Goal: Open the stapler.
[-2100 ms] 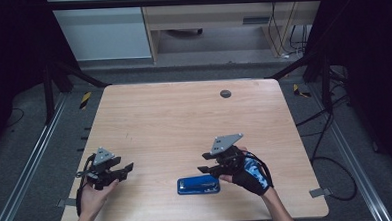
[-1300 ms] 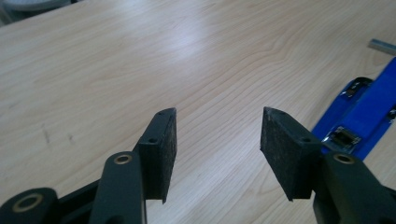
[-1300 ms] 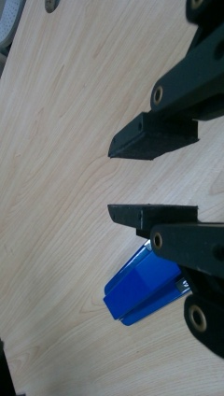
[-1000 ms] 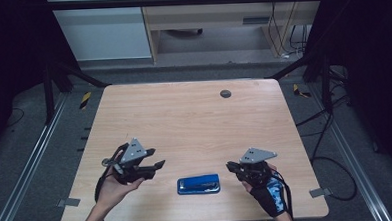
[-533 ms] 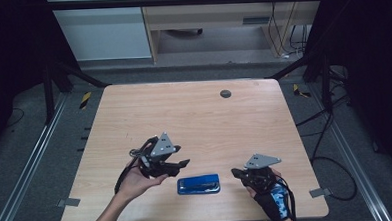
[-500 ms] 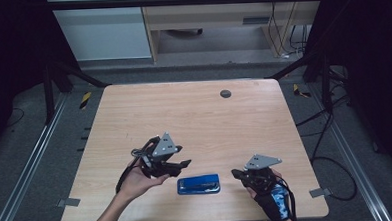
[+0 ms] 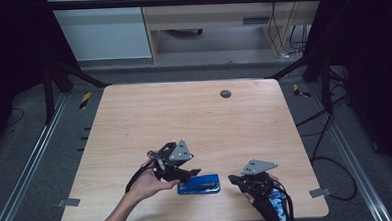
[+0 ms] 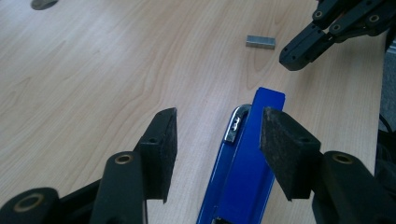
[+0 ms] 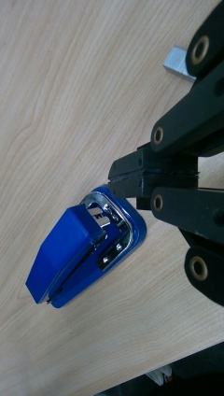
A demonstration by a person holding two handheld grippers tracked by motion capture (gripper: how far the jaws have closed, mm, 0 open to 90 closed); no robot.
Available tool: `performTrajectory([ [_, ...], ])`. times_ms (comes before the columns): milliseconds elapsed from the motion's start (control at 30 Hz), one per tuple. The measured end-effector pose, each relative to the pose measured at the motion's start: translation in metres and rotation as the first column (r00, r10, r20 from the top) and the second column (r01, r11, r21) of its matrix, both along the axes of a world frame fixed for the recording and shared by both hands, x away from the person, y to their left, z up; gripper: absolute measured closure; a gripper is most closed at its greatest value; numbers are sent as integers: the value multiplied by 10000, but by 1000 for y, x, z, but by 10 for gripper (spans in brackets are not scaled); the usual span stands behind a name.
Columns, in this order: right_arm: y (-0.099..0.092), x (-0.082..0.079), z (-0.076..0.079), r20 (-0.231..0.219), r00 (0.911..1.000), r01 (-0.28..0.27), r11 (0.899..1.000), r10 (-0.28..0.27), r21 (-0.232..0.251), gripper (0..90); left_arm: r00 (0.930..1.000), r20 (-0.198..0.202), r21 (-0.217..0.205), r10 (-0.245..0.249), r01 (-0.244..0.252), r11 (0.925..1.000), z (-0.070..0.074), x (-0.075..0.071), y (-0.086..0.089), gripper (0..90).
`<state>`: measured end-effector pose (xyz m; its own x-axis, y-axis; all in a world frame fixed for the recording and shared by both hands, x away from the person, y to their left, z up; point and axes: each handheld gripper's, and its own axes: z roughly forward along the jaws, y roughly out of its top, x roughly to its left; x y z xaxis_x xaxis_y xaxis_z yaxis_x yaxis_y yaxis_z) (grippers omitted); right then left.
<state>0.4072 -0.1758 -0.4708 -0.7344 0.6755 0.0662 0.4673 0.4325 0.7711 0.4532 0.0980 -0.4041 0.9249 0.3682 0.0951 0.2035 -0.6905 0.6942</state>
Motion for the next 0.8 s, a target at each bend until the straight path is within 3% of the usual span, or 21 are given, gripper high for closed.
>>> performTrajectory([
  [400,6,-2,-2,-60,9998,-212,9998,212,0,900,9960,-417,749,-786,816,9938,-8,4,-18,467],
  [800,12,-3,-5,-315,9985,-450,9990,451,33,900,9894,-585,1628,-1332,1411,9765,-19,3,-32,485],
])
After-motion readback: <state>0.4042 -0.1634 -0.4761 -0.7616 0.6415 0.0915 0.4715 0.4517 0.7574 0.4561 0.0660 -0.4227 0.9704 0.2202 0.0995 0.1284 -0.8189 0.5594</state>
